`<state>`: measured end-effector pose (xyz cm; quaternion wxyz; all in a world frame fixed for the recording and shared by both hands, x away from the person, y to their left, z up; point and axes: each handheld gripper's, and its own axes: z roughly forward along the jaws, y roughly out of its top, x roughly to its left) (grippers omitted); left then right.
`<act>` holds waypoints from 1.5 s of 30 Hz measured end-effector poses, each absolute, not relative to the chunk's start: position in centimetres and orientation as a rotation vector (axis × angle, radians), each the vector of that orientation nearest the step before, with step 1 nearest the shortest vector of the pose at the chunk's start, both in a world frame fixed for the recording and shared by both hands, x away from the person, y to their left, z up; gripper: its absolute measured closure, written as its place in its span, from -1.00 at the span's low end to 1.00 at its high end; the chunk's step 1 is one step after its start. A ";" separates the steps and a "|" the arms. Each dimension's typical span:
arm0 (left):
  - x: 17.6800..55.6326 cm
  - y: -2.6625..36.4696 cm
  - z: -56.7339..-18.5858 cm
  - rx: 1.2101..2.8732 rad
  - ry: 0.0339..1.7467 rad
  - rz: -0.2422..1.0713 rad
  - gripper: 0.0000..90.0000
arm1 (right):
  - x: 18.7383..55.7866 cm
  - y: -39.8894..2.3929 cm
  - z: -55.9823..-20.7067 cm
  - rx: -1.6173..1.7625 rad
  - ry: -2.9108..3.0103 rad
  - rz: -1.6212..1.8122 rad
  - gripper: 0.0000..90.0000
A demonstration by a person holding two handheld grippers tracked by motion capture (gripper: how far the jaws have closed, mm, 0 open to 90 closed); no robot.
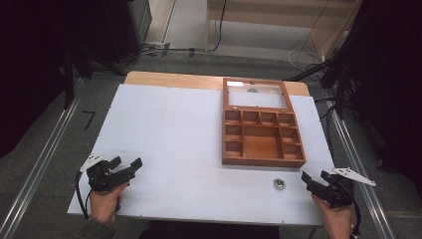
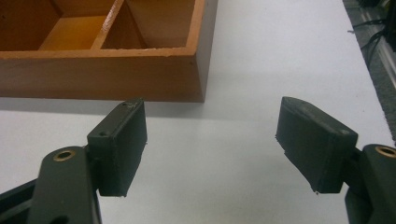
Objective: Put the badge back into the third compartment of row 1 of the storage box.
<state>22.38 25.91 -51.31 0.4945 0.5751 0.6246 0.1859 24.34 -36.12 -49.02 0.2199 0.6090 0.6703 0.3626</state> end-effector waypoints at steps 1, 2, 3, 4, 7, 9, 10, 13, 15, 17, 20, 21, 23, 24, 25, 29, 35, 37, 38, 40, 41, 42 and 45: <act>22.4 25.9 -51.3 1.400 1.511 0.449 -0.79 | 24.4 -36.1 -49.1 1.696 1.861 1.000 -0.51; 22.5 25.8 -51.4 1.401 1.509 0.449 -0.79 | 24.5 -36.1 -49.3 1.694 1.876 0.993 -0.51; 22.5 25.9 -51.4 1.400 1.510 0.447 -0.79 | 24.6 -36.1 -49.4 1.697 1.885 0.982 -0.51; 22.6 25.9 -51.4 1.398 1.512 0.445 -0.79 | 24.6 -36.1 -49.4 1.691 1.895 0.974 -0.51; 22.7 25.9 -51.4 1.398 1.511 0.443 -0.79 | 24.8 -36.0 -49.6 1.704 1.912 0.973 -0.51; 22.7 25.9 -51.4 1.400 1.509 0.440 -0.79 | 24.9 -36.0 -49.7 1.708 1.922 0.976 -0.51; 22.7 25.8 -51.4 1.399 1.506 0.441 -0.79 | 24.9 -36.0 -49.8 1.706 1.924 0.982 -0.51; 22.7 25.7 -51.3 1.403 1.500 0.440 -0.79 | 25.0 -35.9 -49.8 1.710 1.935 0.984 -0.51; 22.7 25.6 -51.3 1.406 1.500 0.439 -0.79 | 25.1 -35.8 -49.9 1.706 1.955 0.987 -0.52; 22.7 25.6 -51.3 1.410 1.499 0.438 -0.79 | 25.1 -35.7 -49.9 1.712 1.965 0.982 -0.52; 22.7 25.5 -51.3 1.409 1.498 0.435 -0.79 | 25.2 -35.6 -50.0 1.713 1.974 0.991 -0.52; 22.7 25.5 -51.3 1.409 1.497 0.434 -0.79 | 25.2 -35.6 -50.0 1.708 1.980 0.993 -0.52; 22.7 25.5 -51.3 1.409 1.496 0.432 -0.79 | 25.2 -35.5 -50.0 1.705 1.985 0.994 -0.52; 22.7 25.5 -51.3 1.408 1.497 0.431 -0.79 | 25.2 -35.4 -50.0 1.707 1.985 0.995 -0.52; 22.7 25.5 -51.4 1.408 1.496 0.430 -0.79 | 25.2 -35.3 -50.0 1.704 1.987 0.999 -0.52; 22.7 25.3 -51.4 1.413 1.493 0.426 -0.79 | 25.3 -35.0 -50.0 1.697 1.994 1.005 -0.51; 22.7 25.3 -51.4 1.420 1.492 0.424 -0.79 | 25.3 -34.4 -50.0 1.693 2.014 1.006 -0.50; 22.7 25.3 -51.3 1.420 1.492 0.424 -0.79 | 25.3 -34.3 -50.0 1.688 2.023 1.005 -0.50; 22.7 25.3 -51.4 1.422 1.491 0.424 -0.79 | 25.3 -34.2 -50.0 1.685 2.029 1.004 -0.50; 22.7 25.2 -51.4 1.422 1.492 0.422 -0.79 | 25.3 -33.9 -50.1 1.678 2.040 1.002 -0.49; 22.7 25.2 -51.4 1.421 1.492 0.422 -0.79 | 25.3 -33.8 -50.1 1.678 2.046 1.004 -0.49; 22.7 25.2 -51.4 1.422 1.493 0.422 -0.79 | 25.3 -33.7 -50.1 1.672 2.051 1.003 -0.49; 22.7 25.2 -51.4 1.422 1.492 0.422 -0.79 | 25.3 -33.4 -50.1 1.667 2.061 1.003 -0.49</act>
